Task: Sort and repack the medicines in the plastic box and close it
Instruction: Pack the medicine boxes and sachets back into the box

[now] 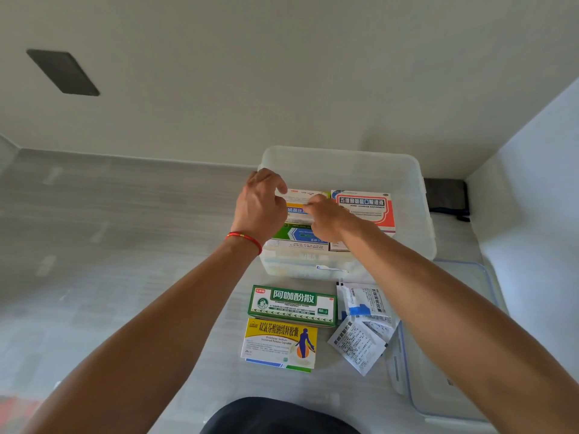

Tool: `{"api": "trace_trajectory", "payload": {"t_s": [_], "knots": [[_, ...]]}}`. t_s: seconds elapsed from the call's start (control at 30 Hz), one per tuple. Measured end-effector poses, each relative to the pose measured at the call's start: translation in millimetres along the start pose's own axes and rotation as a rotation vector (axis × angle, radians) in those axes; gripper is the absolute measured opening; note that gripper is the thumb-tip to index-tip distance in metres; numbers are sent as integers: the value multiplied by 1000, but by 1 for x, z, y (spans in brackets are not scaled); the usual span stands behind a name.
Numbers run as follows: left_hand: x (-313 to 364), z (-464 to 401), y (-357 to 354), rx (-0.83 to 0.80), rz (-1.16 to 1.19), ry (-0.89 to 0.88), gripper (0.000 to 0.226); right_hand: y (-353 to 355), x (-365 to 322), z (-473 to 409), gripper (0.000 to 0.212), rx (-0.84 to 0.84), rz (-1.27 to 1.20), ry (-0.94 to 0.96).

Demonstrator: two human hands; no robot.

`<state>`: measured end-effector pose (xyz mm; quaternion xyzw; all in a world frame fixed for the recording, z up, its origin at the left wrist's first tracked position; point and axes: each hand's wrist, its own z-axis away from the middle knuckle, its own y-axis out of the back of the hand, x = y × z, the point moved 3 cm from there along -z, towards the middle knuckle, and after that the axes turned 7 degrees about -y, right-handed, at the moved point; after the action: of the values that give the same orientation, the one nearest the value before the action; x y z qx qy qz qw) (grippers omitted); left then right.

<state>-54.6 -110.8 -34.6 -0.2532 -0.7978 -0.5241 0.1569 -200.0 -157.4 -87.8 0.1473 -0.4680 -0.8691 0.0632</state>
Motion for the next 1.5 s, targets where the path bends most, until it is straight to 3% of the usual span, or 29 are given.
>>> {"api": "trace_trajectory", "payload": {"t_s": [0.1, 0.23, 0.33, 0.43, 0.53, 0.6, 0.7, 0.87, 1.1, 1.33, 1.5], "knots": [[3, 0, 7, 58, 86, 36, 31, 12, -1, 18, 55, 115, -165, 27], [8, 27, 35, 308, 168, 33, 33, 26, -3, 79, 26, 493, -503, 238], [3, 85, 45, 378, 222, 145, 29, -1, -2, 139, 16, 455, -678, 413], [-14, 150, 26, 178, 222, 395, 30, -60, 4, 164, 14, 312, -570, 330], [-36, 190, -12, -288, 161, 654, 34, -119, 15, 150, 28, 201, -186, 155], [-46, 198, -28, -483, 167, 736, 50, -147, 20, 132, 45, 163, 34, 122], [-53, 188, -40, -546, 170, 718, 61, -171, 21, 111, 67, 179, 195, 77], [-58, 174, -47, -558, 201, 740, 59, -173, 21, 100, 63, 254, 176, 90], [-36, 167, -10, -445, 118, 508, 64, -127, 23, 133, 72, 336, 37, 136], [3, 179, 44, -729, 170, 137, 83, -58, 53, 195, 74, 235, -328, 301], [49, 139, 82, -581, 124, -73, 67, 5, 72, 220, 70, 283, -441, 338]]}}
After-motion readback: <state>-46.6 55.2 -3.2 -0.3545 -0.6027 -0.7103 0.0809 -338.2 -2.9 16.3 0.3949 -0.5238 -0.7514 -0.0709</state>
